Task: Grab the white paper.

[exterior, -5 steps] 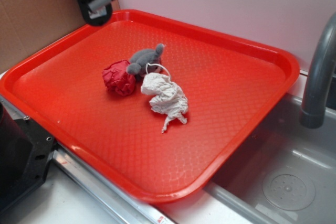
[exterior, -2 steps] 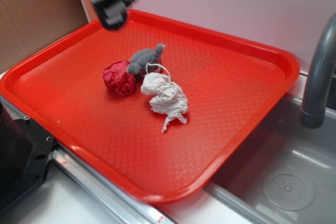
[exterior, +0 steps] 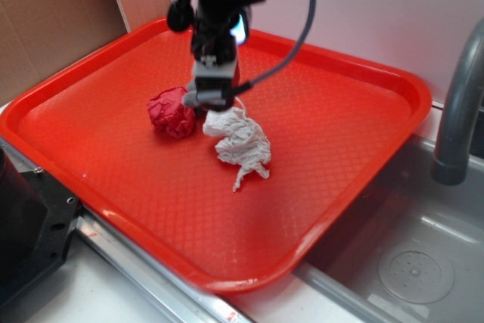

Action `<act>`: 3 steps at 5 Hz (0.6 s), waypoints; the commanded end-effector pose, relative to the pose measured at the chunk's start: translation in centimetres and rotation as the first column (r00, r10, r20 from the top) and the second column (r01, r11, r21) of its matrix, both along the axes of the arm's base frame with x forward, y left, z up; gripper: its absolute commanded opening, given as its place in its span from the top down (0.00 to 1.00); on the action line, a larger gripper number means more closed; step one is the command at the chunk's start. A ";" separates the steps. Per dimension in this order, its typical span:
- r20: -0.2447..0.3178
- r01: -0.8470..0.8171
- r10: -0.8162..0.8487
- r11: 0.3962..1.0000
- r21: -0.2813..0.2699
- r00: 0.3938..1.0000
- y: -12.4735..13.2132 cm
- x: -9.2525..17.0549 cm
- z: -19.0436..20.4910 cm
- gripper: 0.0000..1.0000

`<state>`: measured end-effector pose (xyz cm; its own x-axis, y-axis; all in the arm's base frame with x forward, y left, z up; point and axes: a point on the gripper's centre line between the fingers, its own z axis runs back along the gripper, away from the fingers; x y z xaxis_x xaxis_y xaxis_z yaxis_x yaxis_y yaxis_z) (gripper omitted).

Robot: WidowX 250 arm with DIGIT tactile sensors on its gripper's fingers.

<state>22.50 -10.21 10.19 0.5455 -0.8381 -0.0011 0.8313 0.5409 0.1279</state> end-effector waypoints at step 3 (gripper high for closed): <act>-0.183 0.159 -0.159 0.987 -0.015 0.970 -0.7 -0.7 -6.9 0.00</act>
<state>21.94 -10.24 2.35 0.3935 -0.9119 -0.1170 0.9142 0.4015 -0.0551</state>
